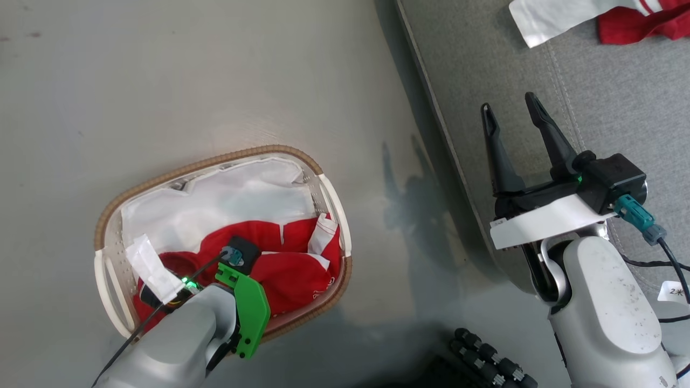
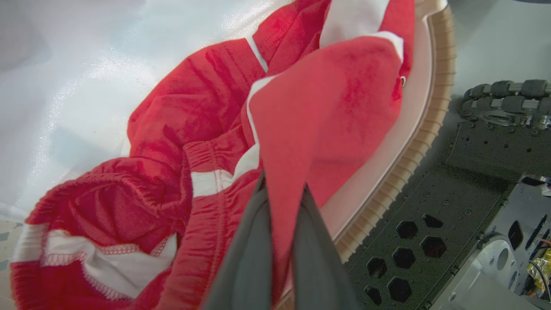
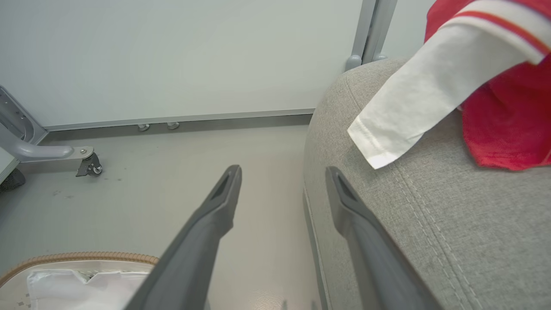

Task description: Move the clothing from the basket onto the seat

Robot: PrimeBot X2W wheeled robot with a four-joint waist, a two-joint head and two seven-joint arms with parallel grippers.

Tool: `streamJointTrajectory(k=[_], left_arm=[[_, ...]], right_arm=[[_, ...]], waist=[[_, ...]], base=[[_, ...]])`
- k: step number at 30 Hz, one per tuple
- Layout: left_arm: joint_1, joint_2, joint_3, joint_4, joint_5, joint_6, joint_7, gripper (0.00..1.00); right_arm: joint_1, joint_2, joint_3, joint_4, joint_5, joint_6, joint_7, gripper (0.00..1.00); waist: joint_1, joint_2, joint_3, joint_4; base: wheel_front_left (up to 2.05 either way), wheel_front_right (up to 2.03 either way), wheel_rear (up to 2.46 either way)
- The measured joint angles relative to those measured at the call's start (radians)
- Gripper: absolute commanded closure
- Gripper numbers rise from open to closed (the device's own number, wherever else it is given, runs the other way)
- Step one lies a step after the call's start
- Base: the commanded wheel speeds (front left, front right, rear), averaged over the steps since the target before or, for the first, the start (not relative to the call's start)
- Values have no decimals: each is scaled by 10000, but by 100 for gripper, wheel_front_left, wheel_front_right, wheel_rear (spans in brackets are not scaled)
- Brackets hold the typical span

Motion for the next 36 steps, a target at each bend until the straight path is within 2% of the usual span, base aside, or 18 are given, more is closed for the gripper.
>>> streamJointTrajectory(k=[12, 18, 27, 36], left_arm=[[-28, -48, 199, -17, -236, 0, -2249, 100], [-20, 81, 10, -602, 58, 0, -2947, 100], [-520, 966, 109, -2061, 397, 286, -3242, 100], [-1876, 2178, 552, -4142, 571, 694, -2428, 100]], right_arm=[[569, 8, -217, 543, -669, 0, 0, 0], [1036, 8, -343, 809, -982, 0, 0, 0], [1833, 6, -378, 1191, -1300, 0, 0, 0], [2138, 4, 86, 1383, -1300, 0, 0, 0]], waist=[[-1, 0, -1657, 452], [-1, 0, -2761, 758], [-2, 0, -4505, 1231], [-2, 0, -5943, 1580]], base=[[0, 0, 0], [0, 0, 0], [0, 0, 0], [0, 0, 0]])
